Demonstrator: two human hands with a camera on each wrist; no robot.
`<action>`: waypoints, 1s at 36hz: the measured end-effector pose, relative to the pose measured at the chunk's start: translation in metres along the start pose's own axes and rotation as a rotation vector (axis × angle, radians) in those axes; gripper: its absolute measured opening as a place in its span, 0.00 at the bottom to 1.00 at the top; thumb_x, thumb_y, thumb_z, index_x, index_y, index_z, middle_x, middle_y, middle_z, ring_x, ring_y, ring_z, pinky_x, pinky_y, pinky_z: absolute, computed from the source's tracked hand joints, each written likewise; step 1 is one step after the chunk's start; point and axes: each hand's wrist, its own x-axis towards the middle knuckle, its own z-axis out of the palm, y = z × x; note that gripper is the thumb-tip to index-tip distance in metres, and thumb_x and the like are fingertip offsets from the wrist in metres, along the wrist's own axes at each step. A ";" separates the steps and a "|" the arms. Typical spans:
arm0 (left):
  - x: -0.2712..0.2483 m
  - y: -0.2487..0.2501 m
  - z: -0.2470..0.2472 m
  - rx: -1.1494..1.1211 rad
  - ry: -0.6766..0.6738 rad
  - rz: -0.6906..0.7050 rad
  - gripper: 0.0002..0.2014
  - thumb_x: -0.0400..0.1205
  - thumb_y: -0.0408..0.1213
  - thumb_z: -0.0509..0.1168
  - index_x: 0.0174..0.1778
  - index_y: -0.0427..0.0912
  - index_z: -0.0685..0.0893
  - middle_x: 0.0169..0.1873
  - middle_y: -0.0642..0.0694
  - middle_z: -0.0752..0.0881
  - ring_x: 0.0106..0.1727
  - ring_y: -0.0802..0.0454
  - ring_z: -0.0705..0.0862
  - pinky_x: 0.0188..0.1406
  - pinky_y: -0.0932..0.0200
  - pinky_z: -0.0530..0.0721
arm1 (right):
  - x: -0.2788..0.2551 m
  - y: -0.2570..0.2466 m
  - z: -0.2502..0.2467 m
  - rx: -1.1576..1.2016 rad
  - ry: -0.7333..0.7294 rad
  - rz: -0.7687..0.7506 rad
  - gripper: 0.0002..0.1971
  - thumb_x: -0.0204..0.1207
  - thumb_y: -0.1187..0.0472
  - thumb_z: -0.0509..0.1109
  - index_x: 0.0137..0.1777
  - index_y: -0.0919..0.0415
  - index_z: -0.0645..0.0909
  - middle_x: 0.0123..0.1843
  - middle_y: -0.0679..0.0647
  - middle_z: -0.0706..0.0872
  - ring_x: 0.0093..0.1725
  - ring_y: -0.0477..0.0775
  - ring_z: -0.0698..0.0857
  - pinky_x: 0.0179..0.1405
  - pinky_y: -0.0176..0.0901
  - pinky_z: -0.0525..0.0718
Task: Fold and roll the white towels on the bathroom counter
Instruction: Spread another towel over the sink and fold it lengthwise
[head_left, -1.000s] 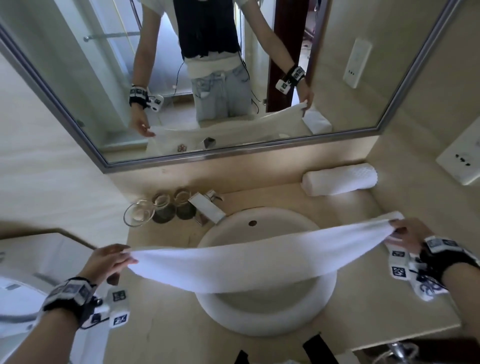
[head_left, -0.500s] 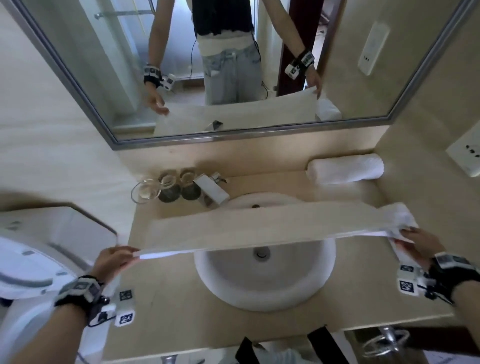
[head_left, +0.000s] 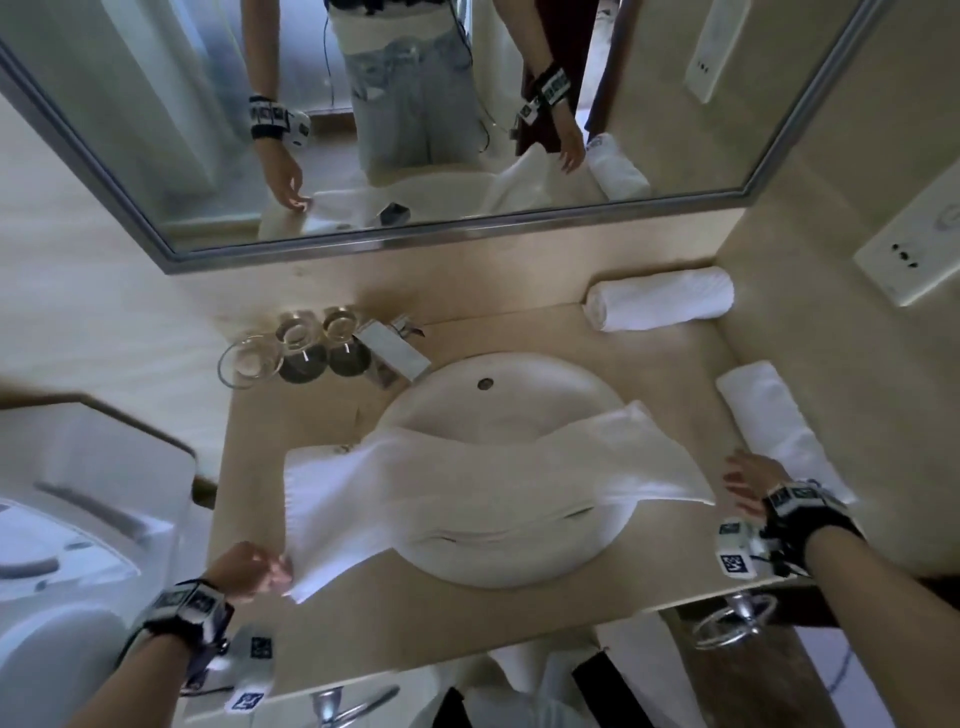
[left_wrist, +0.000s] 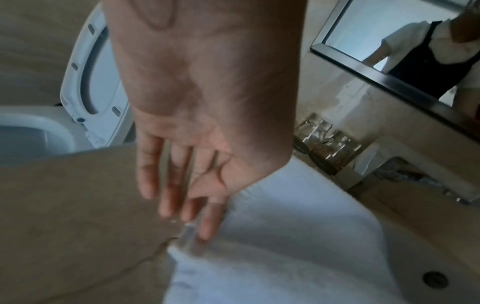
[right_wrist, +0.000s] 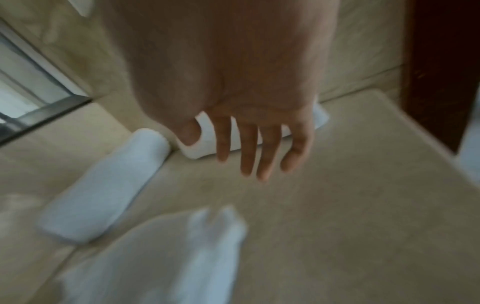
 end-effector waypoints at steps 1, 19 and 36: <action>0.001 0.007 0.001 -0.006 -0.022 -0.029 0.13 0.81 0.24 0.64 0.30 0.34 0.83 0.26 0.41 0.84 0.30 0.47 0.80 0.36 0.57 0.78 | 0.004 -0.010 0.007 -0.092 0.034 -0.078 0.23 0.82 0.46 0.57 0.61 0.67 0.76 0.58 0.65 0.82 0.51 0.65 0.82 0.47 0.52 0.80; 0.001 0.080 0.059 0.319 0.304 -0.106 0.36 0.75 0.40 0.72 0.76 0.35 0.64 0.67 0.31 0.70 0.65 0.31 0.76 0.62 0.44 0.77 | 0.020 -0.068 0.102 -1.334 0.053 -0.817 0.16 0.84 0.61 0.54 0.65 0.62 0.78 0.66 0.59 0.80 0.64 0.60 0.81 0.63 0.49 0.80; 0.016 0.073 0.056 0.235 0.292 -0.211 0.35 0.72 0.36 0.75 0.72 0.36 0.67 0.67 0.28 0.68 0.64 0.27 0.75 0.62 0.40 0.76 | 0.083 -0.063 -0.010 -1.026 -0.325 -0.320 0.09 0.77 0.56 0.65 0.55 0.54 0.80 0.43 0.52 0.88 0.47 0.61 0.85 0.41 0.48 0.84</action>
